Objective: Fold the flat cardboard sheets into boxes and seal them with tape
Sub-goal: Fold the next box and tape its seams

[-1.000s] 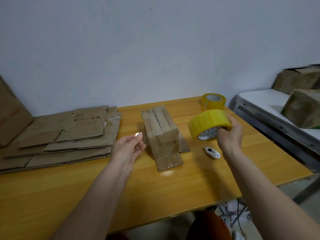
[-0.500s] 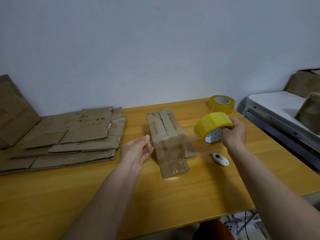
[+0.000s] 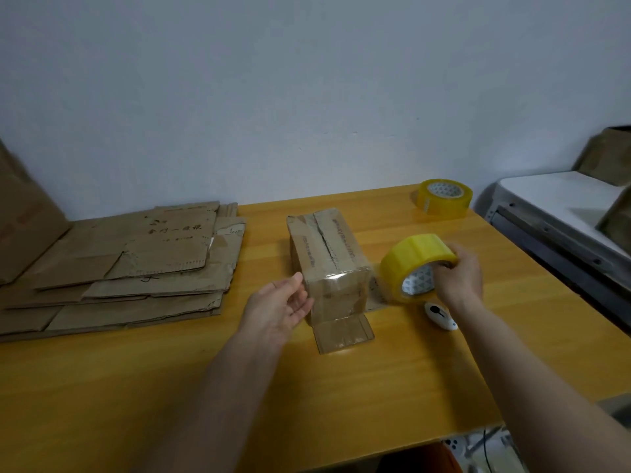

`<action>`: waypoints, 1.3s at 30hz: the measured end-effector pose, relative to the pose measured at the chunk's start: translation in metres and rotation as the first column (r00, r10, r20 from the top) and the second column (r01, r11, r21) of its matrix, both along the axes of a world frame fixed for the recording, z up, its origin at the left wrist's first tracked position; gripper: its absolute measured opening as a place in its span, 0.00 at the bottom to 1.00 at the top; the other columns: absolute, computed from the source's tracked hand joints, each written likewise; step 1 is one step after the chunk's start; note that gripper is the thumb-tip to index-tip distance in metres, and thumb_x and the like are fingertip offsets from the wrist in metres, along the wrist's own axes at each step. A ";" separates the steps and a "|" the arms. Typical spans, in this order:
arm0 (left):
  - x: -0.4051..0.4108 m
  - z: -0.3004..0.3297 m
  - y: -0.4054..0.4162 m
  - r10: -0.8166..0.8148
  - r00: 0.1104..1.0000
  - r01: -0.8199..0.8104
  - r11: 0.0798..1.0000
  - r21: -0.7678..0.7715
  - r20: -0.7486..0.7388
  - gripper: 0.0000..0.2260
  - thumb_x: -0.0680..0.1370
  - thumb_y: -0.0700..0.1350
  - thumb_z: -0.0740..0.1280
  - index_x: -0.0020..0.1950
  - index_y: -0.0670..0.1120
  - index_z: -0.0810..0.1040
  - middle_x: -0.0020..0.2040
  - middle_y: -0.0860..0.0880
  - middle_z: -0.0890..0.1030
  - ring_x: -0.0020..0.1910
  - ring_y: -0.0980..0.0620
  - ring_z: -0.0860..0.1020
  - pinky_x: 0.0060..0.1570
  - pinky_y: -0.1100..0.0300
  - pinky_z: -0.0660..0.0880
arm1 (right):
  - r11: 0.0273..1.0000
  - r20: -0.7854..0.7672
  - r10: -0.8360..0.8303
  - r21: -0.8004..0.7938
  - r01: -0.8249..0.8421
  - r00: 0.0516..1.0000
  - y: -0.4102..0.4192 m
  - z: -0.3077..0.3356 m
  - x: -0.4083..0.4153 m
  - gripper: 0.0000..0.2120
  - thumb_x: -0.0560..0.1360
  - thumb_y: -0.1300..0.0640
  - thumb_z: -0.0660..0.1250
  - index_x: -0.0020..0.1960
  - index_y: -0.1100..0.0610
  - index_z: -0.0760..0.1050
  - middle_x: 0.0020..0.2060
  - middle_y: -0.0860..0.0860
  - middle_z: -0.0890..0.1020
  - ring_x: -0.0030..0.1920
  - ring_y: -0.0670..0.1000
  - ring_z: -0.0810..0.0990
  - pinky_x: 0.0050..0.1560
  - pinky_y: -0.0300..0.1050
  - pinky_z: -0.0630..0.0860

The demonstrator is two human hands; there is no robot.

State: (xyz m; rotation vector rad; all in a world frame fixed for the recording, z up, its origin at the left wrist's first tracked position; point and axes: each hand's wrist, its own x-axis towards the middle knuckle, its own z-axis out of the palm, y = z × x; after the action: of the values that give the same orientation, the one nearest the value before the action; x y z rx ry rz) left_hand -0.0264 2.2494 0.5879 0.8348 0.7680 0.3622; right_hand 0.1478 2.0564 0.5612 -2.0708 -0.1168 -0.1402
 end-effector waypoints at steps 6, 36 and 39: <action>0.012 -0.009 -0.016 0.149 0.986 -0.110 0.921 0.374 -0.077 0.03 0.81 0.41 0.63 0.50 0.46 0.76 0.37 0.49 0.77 0.34 0.54 0.74 0.39 0.59 0.76 | 0.993 0.056 0.074 -0.096 -0.069 0.996 0.012 -0.005 -0.009 0.20 0.75 0.68 0.58 0.64 0.54 0.73 0.55 0.56 0.79 0.54 0.60 0.76 0.49 0.54 0.75; 0.021 0.033 0.015 0.312 0.717 0.696 -0.344 0.630 -0.623 0.28 0.73 0.72 0.57 0.56 0.51 0.77 0.53 0.52 0.80 0.58 0.52 0.76 0.75 0.46 0.40 | 0.760 -0.174 0.643 0.025 -0.649 0.746 0.013 0.018 -0.120 0.22 0.67 0.50 0.77 0.54 0.44 0.69 0.49 0.42 0.78 0.50 0.40 0.78 0.51 0.37 0.76; 0.028 0.031 0.024 0.235 0.764 0.644 -0.334 0.688 -0.601 0.24 0.74 0.69 0.60 0.58 0.53 0.77 0.56 0.53 0.80 0.59 0.53 0.76 0.74 0.48 0.39 | 0.748 -0.180 0.664 0.121 -0.653 0.726 0.010 0.028 -0.130 0.22 0.71 0.49 0.73 0.62 0.48 0.70 0.55 0.44 0.79 0.57 0.44 0.78 0.62 0.50 0.74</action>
State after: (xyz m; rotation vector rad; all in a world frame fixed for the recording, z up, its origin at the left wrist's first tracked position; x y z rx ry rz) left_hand 0.0013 2.2734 0.6190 2.9829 0.6078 0.2936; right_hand 0.0179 2.0666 0.5889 -1.8580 -0.7060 0.5176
